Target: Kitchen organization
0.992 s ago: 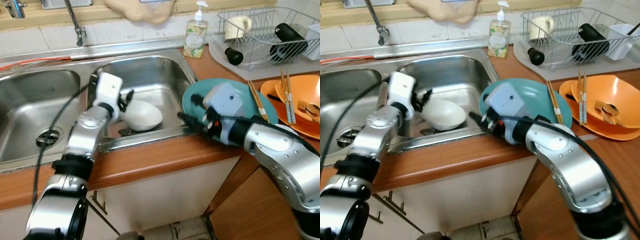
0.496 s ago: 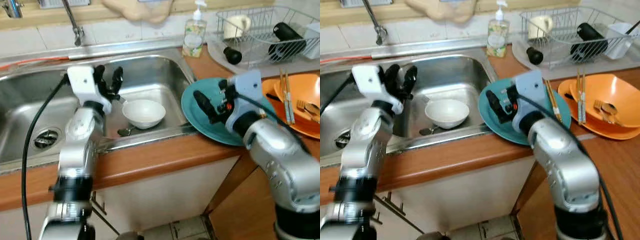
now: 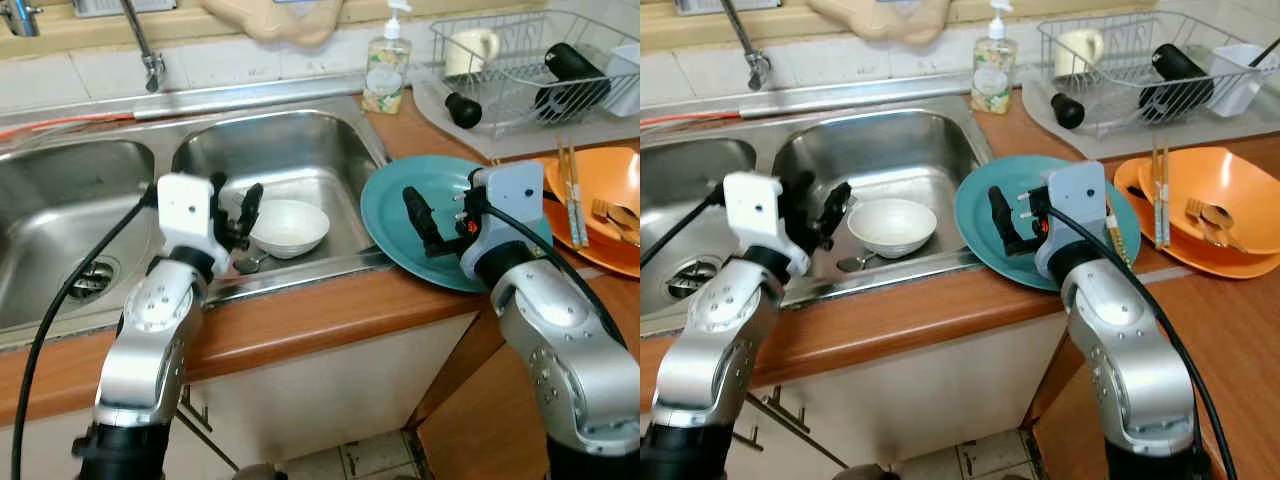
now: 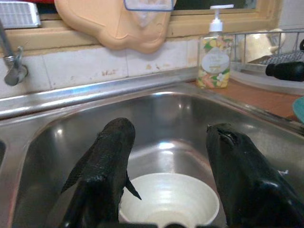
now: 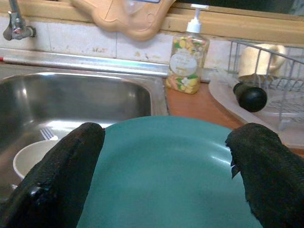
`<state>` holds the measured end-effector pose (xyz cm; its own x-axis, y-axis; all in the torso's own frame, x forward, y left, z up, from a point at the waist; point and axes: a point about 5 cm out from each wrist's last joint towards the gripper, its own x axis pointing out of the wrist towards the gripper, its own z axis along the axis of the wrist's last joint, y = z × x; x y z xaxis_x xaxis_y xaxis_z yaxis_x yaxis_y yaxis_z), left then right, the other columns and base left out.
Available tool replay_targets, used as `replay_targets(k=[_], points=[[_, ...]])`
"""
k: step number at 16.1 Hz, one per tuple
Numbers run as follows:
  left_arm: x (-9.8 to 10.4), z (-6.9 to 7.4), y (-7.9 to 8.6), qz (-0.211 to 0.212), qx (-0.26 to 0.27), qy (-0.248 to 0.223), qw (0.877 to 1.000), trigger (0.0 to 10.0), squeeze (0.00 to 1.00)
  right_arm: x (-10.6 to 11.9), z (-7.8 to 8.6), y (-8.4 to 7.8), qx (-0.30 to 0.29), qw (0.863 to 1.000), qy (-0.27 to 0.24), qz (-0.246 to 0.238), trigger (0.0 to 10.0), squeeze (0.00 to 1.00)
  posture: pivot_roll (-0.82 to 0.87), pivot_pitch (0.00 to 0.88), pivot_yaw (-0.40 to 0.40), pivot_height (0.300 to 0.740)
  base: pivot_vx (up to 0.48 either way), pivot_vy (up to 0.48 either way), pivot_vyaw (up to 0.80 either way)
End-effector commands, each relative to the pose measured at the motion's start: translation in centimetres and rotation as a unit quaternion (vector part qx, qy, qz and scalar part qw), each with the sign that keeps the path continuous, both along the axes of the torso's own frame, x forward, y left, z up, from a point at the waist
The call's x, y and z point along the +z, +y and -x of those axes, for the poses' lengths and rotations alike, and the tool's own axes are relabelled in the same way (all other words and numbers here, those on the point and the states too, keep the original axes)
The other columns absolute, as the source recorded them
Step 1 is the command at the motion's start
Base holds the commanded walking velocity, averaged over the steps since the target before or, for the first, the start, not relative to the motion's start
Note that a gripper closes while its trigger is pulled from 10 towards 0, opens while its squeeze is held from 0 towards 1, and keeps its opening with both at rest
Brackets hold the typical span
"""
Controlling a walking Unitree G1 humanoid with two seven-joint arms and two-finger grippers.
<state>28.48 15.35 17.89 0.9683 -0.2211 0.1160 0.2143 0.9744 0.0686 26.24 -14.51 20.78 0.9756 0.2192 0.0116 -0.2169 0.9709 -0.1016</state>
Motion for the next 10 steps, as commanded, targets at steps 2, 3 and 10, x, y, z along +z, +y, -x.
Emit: replay_targets(k=[2,3,10], points=[[0.2,0.3,-0.4,0.001,0.003,0.001,1.0,10.0,0.0,-0.1,0.4,0.5,-0.001,0.999,-0.012,-0.034,10.0,1.0,-0.04,0.0,0.064,0.74,0.0,0.0,0.0],[0.2,0.3,-0.5,0.002,0.003,0.002,1.0,10.0,0.0,-0.1,0.5,0.5,0.001,0.999,-0.014,-0.045,10.0,1.0,-0.03,0.0,0.065,0.74,0.0,0.0,0.0],[0.0,0.5,-1.4,0.021,-0.008,0.024,0.999,10.0,0.0,0.3,0.9,0.4,-0.011,0.998,-0.036,-0.052,10.0,1.0,-0.05,0.0,0.077,0.74,0.0,0.0,0.0]])
